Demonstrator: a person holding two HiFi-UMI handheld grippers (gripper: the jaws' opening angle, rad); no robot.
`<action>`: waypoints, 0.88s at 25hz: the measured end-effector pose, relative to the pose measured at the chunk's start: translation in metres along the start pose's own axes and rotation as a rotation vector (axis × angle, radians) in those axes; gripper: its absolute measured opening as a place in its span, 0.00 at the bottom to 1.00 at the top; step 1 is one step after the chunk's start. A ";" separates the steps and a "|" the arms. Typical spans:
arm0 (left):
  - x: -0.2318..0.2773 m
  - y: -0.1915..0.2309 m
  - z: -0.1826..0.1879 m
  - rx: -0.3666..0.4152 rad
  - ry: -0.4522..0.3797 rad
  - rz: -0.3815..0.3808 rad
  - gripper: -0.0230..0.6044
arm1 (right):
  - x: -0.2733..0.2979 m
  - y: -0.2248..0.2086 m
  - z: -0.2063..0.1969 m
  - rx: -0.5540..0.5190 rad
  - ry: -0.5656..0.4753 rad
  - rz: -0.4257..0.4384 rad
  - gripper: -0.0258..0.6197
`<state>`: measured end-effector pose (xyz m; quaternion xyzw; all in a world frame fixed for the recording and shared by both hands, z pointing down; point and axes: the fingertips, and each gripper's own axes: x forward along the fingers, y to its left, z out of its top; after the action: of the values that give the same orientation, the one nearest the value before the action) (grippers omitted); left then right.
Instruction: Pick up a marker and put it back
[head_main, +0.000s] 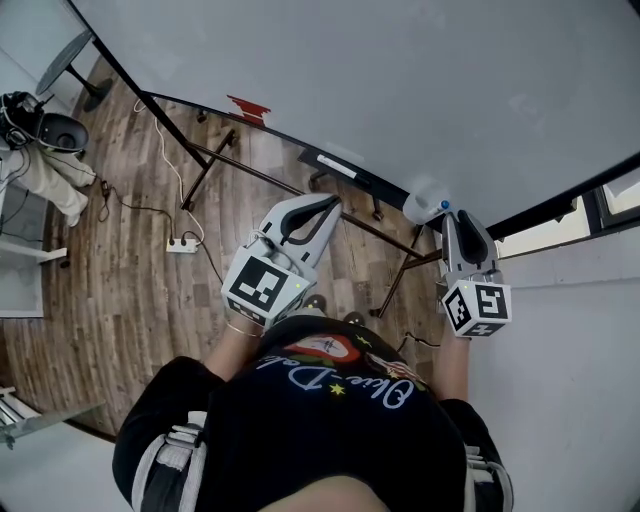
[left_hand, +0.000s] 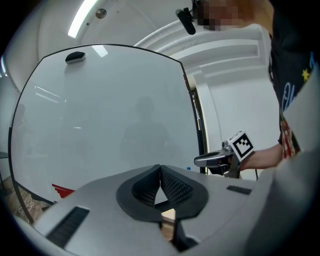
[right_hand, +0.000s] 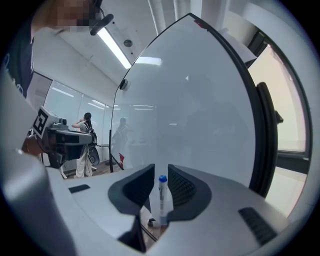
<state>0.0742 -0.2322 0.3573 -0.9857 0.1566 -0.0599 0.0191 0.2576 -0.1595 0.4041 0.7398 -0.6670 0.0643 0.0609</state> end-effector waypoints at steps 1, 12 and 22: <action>0.002 -0.002 0.000 0.000 -0.001 -0.008 0.04 | -0.004 0.000 0.006 -0.001 -0.015 -0.004 0.17; 0.018 -0.022 0.003 0.000 -0.013 -0.090 0.04 | -0.039 0.002 0.050 -0.008 -0.143 -0.010 0.06; 0.023 -0.031 0.003 0.000 -0.014 -0.123 0.04 | -0.051 0.004 0.047 -0.006 -0.132 -0.015 0.04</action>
<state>0.1055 -0.2095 0.3589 -0.9938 0.0957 -0.0540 0.0163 0.2486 -0.1180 0.3488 0.7471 -0.6642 0.0133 0.0195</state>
